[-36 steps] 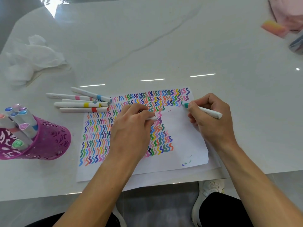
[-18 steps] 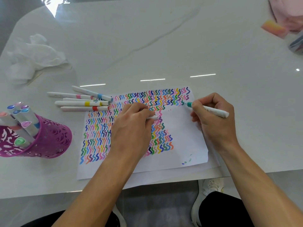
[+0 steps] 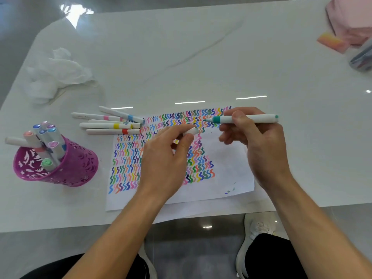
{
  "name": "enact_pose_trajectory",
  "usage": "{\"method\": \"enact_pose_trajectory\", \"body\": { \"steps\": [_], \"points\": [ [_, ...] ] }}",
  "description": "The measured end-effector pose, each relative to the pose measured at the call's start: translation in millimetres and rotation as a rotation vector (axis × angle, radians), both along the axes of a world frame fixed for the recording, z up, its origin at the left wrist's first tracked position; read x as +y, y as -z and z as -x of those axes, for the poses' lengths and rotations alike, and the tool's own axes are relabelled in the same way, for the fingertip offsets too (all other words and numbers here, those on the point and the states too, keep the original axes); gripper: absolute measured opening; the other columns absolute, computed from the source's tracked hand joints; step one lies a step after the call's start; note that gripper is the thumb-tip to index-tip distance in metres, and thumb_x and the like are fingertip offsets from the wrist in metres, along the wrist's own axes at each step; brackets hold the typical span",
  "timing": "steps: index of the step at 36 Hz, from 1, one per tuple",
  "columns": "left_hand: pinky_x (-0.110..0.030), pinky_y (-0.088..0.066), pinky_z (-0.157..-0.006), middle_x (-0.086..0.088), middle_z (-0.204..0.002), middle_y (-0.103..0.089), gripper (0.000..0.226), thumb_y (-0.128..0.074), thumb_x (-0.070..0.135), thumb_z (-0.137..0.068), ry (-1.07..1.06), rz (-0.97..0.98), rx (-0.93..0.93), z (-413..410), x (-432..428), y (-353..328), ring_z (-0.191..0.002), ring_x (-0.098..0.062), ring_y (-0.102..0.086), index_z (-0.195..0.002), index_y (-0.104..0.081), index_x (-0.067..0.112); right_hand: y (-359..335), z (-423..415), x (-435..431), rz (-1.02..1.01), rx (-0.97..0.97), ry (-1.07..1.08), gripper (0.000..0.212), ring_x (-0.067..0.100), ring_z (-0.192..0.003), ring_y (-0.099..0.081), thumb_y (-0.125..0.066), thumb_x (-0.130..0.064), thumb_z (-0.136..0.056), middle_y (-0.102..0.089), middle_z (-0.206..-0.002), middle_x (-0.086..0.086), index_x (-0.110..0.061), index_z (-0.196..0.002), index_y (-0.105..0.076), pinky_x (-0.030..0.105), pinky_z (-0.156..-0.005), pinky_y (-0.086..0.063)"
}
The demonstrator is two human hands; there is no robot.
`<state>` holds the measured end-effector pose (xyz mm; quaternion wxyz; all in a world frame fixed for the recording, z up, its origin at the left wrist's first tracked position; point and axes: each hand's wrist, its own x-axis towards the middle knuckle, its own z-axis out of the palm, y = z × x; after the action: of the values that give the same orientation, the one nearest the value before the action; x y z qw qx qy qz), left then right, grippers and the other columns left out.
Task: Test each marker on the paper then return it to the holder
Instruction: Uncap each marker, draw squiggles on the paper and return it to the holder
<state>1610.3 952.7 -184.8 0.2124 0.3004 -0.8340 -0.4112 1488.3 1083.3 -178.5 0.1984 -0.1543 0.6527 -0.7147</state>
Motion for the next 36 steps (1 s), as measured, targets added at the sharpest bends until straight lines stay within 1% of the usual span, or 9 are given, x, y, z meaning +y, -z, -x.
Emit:
{"method": "enact_pose_trajectory", "body": {
  "steps": [4, 9, 13, 18, 24, 27, 30, 33, 36],
  "points": [
    [-0.010, -0.047, -0.071, 0.020, -0.093, -0.072, 0.017, -0.060, 0.038, -0.098, 0.023, -0.116, 0.013, -2.0, 0.3, -0.1, -0.090, 0.001, -0.066, -0.111, -0.070, 0.035, -8.7, -7.1, -0.9, 0.049, 0.001, -0.025, 0.015, 0.029, -0.064, -0.074, -0.060, -0.021, -0.097, -0.077, -0.079, 0.012, -0.006, -0.098, -0.063, 0.032, -0.061, -0.059],
    [-0.018, -0.052, -0.075, 0.020, -0.095, -0.072, 0.016, -0.059, 0.038, -0.099, 0.040, -0.159, 0.007, -4.0, 0.2, -1.5, -0.092, 0.002, -0.066, -0.111, -0.068, 0.035, -11.3, -10.8, -1.3, 0.018, 0.068, -0.053, 0.010, 0.030, -0.064, -0.075, -0.060, -0.019, -0.097, -0.077, -0.074, 0.009, -0.010, -0.094, -0.063, 0.036, -0.062, -0.062],
    [-0.017, -0.049, -0.076, 0.021, -0.093, -0.069, 0.011, -0.059, 0.037, -0.099, 0.069, -0.116, 0.028, -5.1, 1.3, -4.5, -0.090, 0.000, -0.063, -0.106, -0.065, 0.041, -8.9, -11.4, -1.0, -0.033, 0.111, -0.080, 0.009, 0.028, -0.064, -0.076, -0.060, -0.017, -0.100, -0.077, -0.075, 0.007, -0.012, -0.094, -0.065, 0.034, -0.061, -0.062],
    [-0.004, -0.043, -0.075, 0.024, -0.097, -0.064, 0.017, -0.062, 0.029, -0.098, 0.099, -0.053, 0.018, -6.3, 0.0, -5.9, -0.094, 0.005, -0.057, -0.110, -0.066, 0.040, -7.2, -9.8, -2.4, -0.063, 0.109, -0.101, 0.011, 0.029, -0.065, -0.076, -0.061, -0.018, -0.099, -0.078, -0.077, 0.008, -0.010, -0.094, -0.066, 0.033, -0.061, -0.061],
    [-0.011, -0.047, -0.074, 0.018, -0.095, -0.068, 0.019, -0.061, 0.029, -0.098, 0.095, -0.115, 0.053, -5.6, -0.4, -7.5, -0.092, -0.002, -0.062, -0.107, -0.066, 0.045, -6.1, -10.7, -3.7, -0.046, 0.092, -0.130, 0.009, 0.027, -0.066, -0.075, -0.065, -0.013, -0.101, -0.077, -0.076, 0.008, -0.009, -0.094, -0.069, 0.034, -0.064, -0.062],
    [-0.020, -0.055, -0.075, 0.017, -0.089, -0.074, 0.018, -0.061, 0.026, -0.099, 0.104, -0.222, 0.086, -5.6, -0.2, -8.7, -0.087, -0.003, -0.069, -0.107, -0.068, 0.042, -6.9, -9.8, -4.2, -0.022, 0.076, -0.120, 0.010, 0.025, -0.065, -0.074, -0.067, -0.012, -0.101, -0.076, -0.075, 0.008, -0.014, -0.092, -0.072, 0.031, -0.065, -0.061],
    [-0.020, -0.056, -0.073, 0.014, -0.084, -0.075, 0.017, -0.061, 0.021, -0.099, 0.089, -0.305, 0.134, -5.8, 0.6, -9.6, -0.082, -0.005, -0.071, -0.106, -0.070, 0.034, -6.1, -9.7, -4.5, -0.003, 0.037, -0.131, 0.010, 0.026, -0.065, -0.073, -0.066, -0.012, -0.101, -0.076, -0.075, 0.010, -0.011, -0.093, -0.072, 0.031, -0.066, -0.061],
    [-0.022, -0.057, -0.072, 0.012, -0.078, -0.073, 0.016, -0.062, 0.020, -0.098, 0.064, -0.288, 0.147, -7.2, 0.3, -9.1, -0.077, -0.007, -0.070, -0.106, -0.072, 0.030, -3.3, -11.3, -4.8, 0.030, -0.023, -0.162, 0.009, 0.028, -0.068, -0.074, -0.066, -0.013, -0.100, -0.076, -0.077, 0.013, -0.006, -0.096, -0.070, 0.032, -0.067, -0.060],
    [-0.018, -0.055, -0.068, 0.011, -0.075, -0.072, 0.017, -0.063, 0.018, -0.098, 0.052, -0.267, 0.138, -9.0, 0.8, -8.4, -0.073, -0.006, -0.068, -0.108, -0.075, 0.025, -1.7, -13.1, -4.4, 0.063, -0.074, -0.186, 0.017, 0.029, -0.069, -0.074, -0.067, -0.020, -0.095, -0.076, -0.079, 0.014, -0.003, -0.098, -0.069, 0.031, -0.067, -0.060]
  ]
}}
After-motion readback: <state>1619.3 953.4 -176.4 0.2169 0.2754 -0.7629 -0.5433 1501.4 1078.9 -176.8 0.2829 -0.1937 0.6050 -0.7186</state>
